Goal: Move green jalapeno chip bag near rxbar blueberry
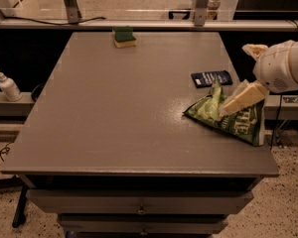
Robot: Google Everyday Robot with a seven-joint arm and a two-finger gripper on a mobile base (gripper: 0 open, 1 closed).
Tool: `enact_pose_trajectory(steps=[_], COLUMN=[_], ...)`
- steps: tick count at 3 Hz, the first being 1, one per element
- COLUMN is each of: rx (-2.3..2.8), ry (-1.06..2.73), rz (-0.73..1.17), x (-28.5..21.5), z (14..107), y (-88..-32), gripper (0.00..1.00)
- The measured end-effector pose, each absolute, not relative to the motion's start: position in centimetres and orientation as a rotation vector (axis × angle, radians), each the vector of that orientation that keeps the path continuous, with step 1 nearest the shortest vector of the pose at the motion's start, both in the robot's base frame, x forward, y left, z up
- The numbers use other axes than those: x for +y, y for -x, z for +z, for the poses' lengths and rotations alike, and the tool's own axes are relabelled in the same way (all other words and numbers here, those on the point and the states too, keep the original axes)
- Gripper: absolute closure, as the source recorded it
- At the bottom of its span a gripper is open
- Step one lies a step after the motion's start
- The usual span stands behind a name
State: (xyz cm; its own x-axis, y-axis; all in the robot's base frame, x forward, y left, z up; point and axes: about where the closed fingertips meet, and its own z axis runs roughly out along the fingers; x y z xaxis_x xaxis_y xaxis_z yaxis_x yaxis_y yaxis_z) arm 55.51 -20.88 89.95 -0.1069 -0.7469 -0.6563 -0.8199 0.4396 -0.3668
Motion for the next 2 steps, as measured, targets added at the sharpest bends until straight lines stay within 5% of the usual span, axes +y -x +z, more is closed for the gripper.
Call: enact_pose_trajectory(steps=[2], rx=[1.812], ry=[1.130], rz=[0.026], x=[-25.2], z=[95.0], y=[-50.4], gripper=[0.00])
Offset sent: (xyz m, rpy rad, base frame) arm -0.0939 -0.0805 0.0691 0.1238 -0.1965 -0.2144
